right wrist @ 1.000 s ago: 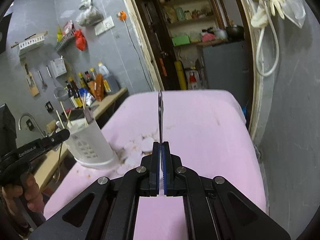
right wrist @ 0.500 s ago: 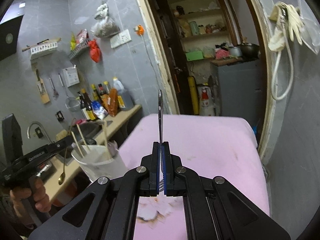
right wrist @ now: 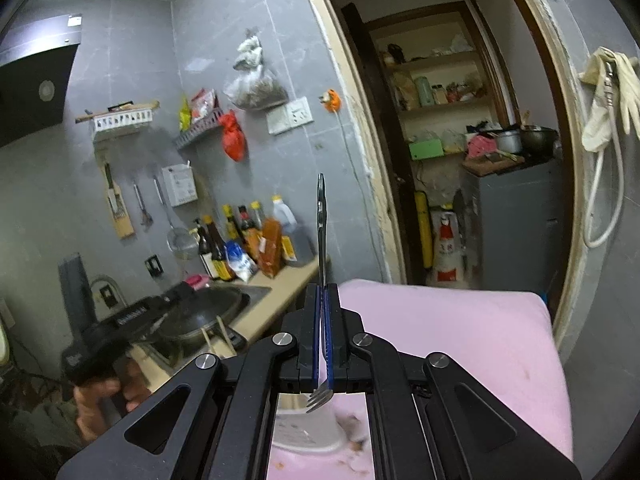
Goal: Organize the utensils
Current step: 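Lift and carry the spoon with the left tool while the right tool carries the fork to the caddy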
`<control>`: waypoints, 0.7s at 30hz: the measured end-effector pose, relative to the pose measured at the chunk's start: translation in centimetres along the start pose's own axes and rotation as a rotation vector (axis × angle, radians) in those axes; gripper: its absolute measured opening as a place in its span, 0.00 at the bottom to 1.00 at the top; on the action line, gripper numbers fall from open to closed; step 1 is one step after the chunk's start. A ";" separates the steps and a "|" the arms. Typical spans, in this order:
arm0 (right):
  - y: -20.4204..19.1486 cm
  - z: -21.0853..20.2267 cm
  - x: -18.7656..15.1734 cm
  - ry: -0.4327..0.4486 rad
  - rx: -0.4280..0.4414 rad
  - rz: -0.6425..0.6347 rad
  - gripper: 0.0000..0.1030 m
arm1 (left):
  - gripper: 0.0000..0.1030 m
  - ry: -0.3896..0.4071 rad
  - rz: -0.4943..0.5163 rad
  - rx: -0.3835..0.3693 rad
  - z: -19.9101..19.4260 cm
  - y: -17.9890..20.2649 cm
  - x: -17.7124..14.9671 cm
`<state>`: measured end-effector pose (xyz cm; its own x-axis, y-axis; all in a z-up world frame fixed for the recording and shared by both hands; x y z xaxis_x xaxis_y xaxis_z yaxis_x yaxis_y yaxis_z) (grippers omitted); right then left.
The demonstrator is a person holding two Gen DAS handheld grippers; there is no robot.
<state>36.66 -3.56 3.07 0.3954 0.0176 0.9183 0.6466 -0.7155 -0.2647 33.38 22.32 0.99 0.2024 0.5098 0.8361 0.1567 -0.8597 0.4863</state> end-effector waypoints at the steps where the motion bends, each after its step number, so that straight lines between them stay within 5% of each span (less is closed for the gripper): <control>1: -0.4 0.3 -0.1 0.003 0.003 0.001 0.00 | 0.02 -0.002 0.001 -0.001 0.2 -0.2 0.0; 21: -2.5 7.1 -6.3 -0.118 -0.088 -0.055 0.00 | 0.02 0.166 0.298 0.120 3.5 -1.4 -5.7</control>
<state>37.17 3.06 -4.09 0.4383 0.1363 0.8884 0.6115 -0.7697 -0.1836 35.41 20.71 -5.33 0.0980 0.2162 0.9714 0.2289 -0.9548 0.1895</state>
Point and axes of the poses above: each gripper's, at about its wrist camera, not at the fingertips, and z roughly the way its jaws point, y to its right, x to its top, the point moved 10 cm from there along z, roughly the way its jaws point
